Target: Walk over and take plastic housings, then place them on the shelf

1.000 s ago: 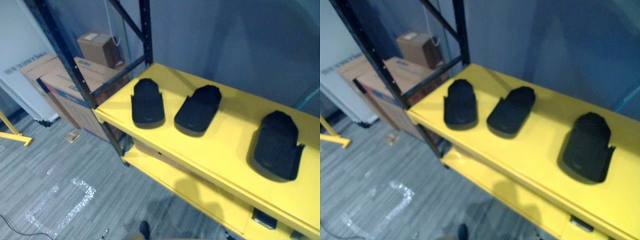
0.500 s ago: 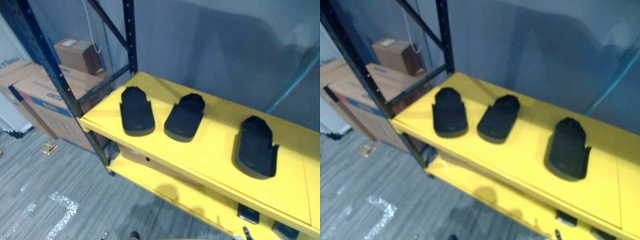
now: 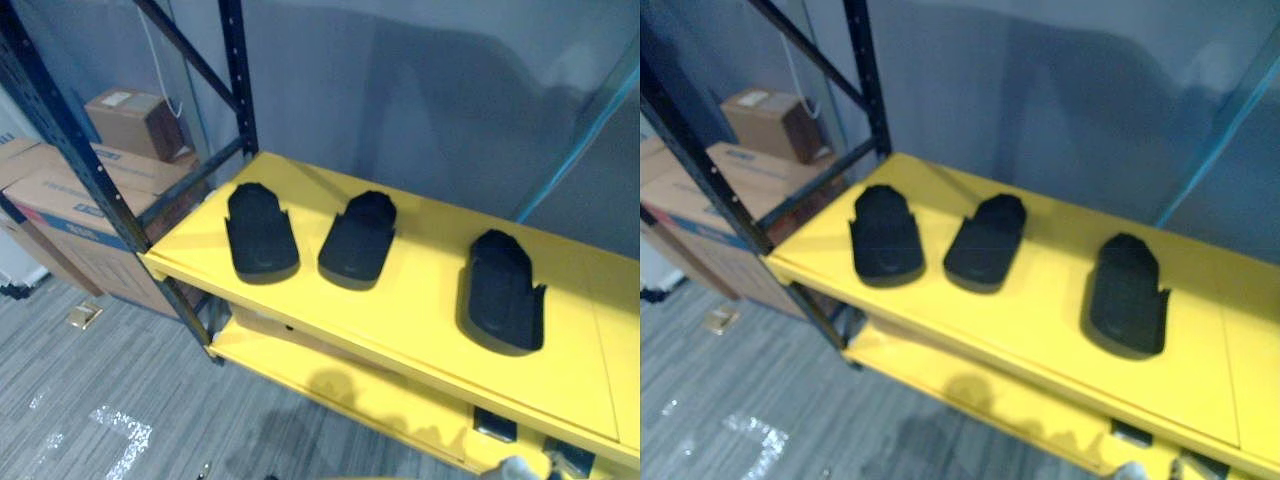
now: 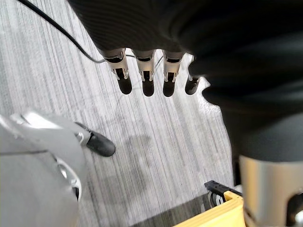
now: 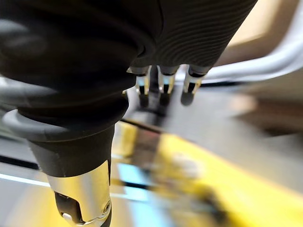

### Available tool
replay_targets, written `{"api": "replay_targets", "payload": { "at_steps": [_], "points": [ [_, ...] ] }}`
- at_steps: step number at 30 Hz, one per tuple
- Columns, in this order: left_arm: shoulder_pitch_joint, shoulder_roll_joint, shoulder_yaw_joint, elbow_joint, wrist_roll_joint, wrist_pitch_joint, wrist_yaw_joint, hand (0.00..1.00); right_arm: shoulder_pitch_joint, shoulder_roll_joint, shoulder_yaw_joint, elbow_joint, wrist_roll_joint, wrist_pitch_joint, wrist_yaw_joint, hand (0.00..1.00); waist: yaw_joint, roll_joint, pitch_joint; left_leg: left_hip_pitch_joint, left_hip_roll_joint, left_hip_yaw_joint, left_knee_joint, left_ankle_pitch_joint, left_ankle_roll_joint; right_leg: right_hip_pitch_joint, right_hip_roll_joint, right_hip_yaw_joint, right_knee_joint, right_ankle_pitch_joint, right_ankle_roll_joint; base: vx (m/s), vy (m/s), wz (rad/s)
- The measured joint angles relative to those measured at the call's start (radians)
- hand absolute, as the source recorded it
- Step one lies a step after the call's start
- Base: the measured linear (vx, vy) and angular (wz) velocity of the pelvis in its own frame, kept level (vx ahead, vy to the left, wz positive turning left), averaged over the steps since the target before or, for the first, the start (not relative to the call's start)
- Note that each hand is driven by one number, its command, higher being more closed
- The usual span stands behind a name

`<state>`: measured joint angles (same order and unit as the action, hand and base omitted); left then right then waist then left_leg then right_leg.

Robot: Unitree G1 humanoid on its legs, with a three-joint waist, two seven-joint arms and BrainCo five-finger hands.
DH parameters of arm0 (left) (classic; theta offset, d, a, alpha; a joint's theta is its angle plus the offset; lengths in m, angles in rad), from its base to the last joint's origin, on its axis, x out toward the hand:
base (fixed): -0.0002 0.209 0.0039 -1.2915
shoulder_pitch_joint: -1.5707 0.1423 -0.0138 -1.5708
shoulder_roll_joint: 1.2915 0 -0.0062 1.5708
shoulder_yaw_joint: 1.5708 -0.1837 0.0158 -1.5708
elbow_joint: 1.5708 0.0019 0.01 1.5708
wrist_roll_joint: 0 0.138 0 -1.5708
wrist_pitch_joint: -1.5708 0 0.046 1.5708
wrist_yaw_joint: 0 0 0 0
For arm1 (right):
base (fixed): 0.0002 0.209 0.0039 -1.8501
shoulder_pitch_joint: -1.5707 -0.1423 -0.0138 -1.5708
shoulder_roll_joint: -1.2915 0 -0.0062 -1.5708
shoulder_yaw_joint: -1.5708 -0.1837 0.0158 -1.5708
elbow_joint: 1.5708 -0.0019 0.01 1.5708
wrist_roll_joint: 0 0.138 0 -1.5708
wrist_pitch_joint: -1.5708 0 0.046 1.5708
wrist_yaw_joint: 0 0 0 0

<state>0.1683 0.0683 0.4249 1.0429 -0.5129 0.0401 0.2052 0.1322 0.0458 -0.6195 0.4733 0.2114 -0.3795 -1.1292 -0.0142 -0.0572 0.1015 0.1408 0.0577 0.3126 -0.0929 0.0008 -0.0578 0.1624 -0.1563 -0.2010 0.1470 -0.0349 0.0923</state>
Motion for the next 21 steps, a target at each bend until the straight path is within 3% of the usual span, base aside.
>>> {"api": "replay_targets", "payload": {
  "at_steps": [5,8,11,13,15,16,18,19,21],
  "points": [
    [0.023,-0.022,0.027,-0.012,0.000,0.031,-0.014,0.00,-0.003,-0.045,-0.078,-0.354,-0.233,-0.011,-0.192,0.00,-0.001,0.009,-0.049,0.005,0.014,0.068,0.000,-0.031,-0.010,-0.005,0.000,0.013,-0.011,0.003,0.001,0.02,-0.006,-0.14],
    [0.035,-0.026,0.026,-0.012,0.001,0.034,-0.014,0.00,-0.004,-0.067,-0.129,-0.460,-0.342,-0.011,-0.255,0.00,-0.002,0.009,-0.066,0.010,0.014,0.080,0.000,-0.027,-0.012,-0.005,-0.001,0.014,-0.012,0.003,0.001,0.04,0.004,-0.08],
    [0.036,-0.027,0.017,-0.012,0.004,0.034,-0.015,0.00,-0.019,-0.088,-0.146,-0.514,-0.396,-0.018,-0.246,0.00,-0.006,0.007,-0.077,0.011,0.010,0.071,0.001,-0.018,-0.009,0.001,0.000,0.013,-0.016,0.003,0.001,0.04,0.003,0.08],
    [0.036,-0.027,-0.011,-0.011,0.011,0.034,-0.015,0.00,-0.049,-0.106,-0.138,-0.559,-0.413,-0.055,-0.191,0.00,-0.014,0.007,-0.077,0.009,0.007,0.054,0.001,-0.015,-0.009,0.013,-0.001,0.011,-0.029,0.003,0.001,0.01,-0.004,0.20],
    [0.036,-0.036,-0.018,-0.005,0.018,0.034,-0.014,0.00,-0.096,-0.149,-0.069,-0.617,-0.395,-0.115,-0.019,0.00,-0.017,0.015,-0.086,-0.005,0.003,0.036,0.001,-0.008,-0.007,0.013,-0.001,0.011,-0.045,0.003,0.001,-0.02,-0.020,0.17],
    [0.037,-0.038,-0.020,-0.002,0.020,0.035,-0.015,0.00,-0.109,-0.164,-0.044,-0.628,-0.385,-0.126,0.027,0.00,-0.018,0.018,-0.086,-0.007,0.003,0.032,0.001,-0.006,-0.007,0.015,0.000,0.011,-0.049,0.003,0.001,-0.04,-0.034,0.13],
    [0.033,-0.033,-0.053,-0.001,0.049,0.033,-0.015,0.00,-0.157,-0.222,0.069,-0.657,-0.293,-0.158,0.258,0.00,-0.021,0.026,-0.088,-0.025,0.003,0.010,0.001,0.009,-0.004,0.011,0.002,0.010,-0.061,0.003,0.001,-0.06,-0.034,0.23],
    [0.032,-0.031,-0.056,-0.001,0.057,0.033,-0.015,0.00,-0.171,-0.236,0.098,-0.658,-0.247,-0.163,0.335,0.00,-0.021,0.027,-0.088,-0.029,0.002,0.005,0.001,0.012,-0.005,0.011,0.003,0.010,-0.065,0.003,0.001,-0.07,-0.026,0.23],
    [0.029,-0.029,-0.058,0.003,0.062,0.033,-0.016,0.00,-0.231,-0.282,0.204,-0.654,-0.126,-0.157,0.566,0.00,-0.018,0.029,-0.081,-0.038,0.001,-0.002,0.001,0.025,-0.002,0.010,0.004,0.009,-0.074,0.003,0.001,-0.09,-0.030,0.08]
  ]
}}
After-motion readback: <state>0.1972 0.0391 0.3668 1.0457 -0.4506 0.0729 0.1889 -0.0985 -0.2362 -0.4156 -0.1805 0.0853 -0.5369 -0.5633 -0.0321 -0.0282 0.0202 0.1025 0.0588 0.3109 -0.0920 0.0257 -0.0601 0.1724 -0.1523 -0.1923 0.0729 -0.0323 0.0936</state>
